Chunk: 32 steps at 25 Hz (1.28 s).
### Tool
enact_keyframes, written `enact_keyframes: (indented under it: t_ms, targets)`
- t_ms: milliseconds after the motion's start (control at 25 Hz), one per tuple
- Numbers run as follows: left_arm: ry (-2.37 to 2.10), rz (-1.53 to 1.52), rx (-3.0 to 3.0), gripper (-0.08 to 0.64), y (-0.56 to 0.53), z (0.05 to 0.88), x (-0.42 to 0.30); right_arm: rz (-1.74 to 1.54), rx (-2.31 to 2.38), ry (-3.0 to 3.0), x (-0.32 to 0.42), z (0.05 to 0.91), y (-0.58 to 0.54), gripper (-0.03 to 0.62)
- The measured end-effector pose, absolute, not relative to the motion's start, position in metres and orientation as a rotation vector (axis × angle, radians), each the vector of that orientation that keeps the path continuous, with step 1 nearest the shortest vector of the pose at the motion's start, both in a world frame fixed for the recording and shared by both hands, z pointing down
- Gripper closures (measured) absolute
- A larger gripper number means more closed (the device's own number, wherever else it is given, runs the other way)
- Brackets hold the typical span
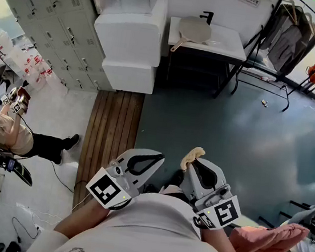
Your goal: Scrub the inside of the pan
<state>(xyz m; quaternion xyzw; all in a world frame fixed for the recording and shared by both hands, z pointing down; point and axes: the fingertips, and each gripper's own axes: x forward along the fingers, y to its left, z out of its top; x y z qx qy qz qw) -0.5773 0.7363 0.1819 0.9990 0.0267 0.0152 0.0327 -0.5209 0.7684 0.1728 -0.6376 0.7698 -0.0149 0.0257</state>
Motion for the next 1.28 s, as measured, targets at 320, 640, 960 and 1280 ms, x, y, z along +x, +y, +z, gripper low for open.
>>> enact_keyframes:
  t_ms: [320, 640, 960, 1280]
  targets:
    - [0.072, 0.051, 3.063, 0.561, 0.724, 0.188, -0.548, -0.054, -1.977, 2.375, -0.490, 0.178, 0.759, 0.568]
    - [0.066, 0.073, 3.053, 0.561, 0.707, 0.198, -0.475, -0.092, -1.968, 2.348, -0.416, 0.189, 0.745, 0.565]
    - [0.039, 0.066, 3.055, 0.561, 0.694, 0.199, -0.375, -0.084, -1.971, 2.344, -0.306, 0.181, 0.733, 0.565]
    - [0.002, 0.102, 3.045, 0.561, 0.681, 0.209, -0.324, -0.116, -1.944, 2.346, -0.250, 0.191, 0.721, 0.565]
